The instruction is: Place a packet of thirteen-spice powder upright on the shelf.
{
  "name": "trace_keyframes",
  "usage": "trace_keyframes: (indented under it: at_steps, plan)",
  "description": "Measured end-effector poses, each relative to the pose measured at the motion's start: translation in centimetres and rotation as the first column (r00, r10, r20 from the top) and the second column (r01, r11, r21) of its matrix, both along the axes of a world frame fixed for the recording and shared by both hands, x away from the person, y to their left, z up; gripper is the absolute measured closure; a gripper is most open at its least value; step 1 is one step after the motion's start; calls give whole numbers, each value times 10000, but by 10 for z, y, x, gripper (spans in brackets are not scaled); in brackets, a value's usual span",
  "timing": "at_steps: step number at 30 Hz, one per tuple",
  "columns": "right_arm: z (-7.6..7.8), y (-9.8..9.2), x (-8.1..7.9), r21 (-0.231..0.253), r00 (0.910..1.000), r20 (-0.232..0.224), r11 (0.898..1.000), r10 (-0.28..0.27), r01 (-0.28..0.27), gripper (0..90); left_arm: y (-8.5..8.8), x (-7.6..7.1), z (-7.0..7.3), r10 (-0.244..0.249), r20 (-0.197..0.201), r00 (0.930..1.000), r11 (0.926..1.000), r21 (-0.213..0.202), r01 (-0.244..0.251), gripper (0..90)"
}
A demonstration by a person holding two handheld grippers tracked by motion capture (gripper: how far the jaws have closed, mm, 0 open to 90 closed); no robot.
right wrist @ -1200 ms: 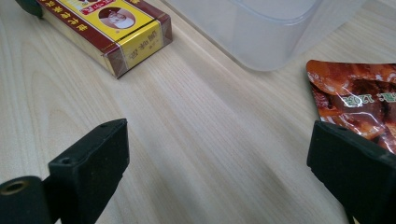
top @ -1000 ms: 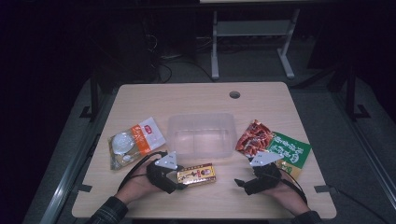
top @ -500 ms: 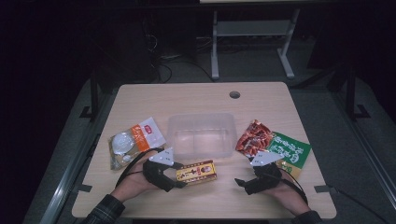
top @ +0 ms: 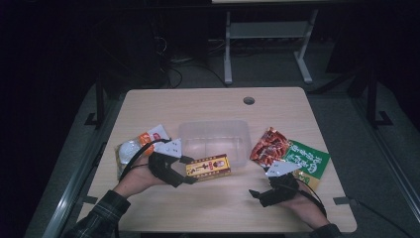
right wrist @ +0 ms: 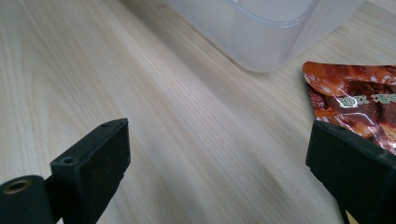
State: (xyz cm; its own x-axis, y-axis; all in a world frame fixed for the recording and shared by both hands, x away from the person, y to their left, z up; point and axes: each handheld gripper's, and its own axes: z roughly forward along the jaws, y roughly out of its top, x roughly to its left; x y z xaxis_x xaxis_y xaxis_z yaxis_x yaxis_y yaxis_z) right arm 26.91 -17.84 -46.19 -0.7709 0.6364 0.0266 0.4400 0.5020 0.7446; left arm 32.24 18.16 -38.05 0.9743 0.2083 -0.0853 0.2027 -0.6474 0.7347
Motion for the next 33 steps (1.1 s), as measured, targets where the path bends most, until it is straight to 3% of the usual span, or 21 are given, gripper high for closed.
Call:
trace_keyframes:
  at_steps: [5, 17, 31, 33]
  plan:
    - [0, 0, 0, 9, 10000, -14, 10000, 4, -4, 60, -1, 11, 12, -39, 56, 10000, 10000, -49, 40, 323]
    - [0, -1, 1, 75, 10000, -15, 9999, 87, -87, 59, -18, 53, 31, -328, 206, 9992, 9988, 362, 321, 323]
    - [0, -1, -1, 179, 9999, -59, 9997, 157, -156, 60, -46, 103, 29, -718, 79, 9974, 9939, 851, 709, 322]
    - [0, -1, 0, 168, 9998, -13, 9997, 194, -194, 60, -48, 106, 26, -645, 19, 9979, 9949, 776, 642, 322]
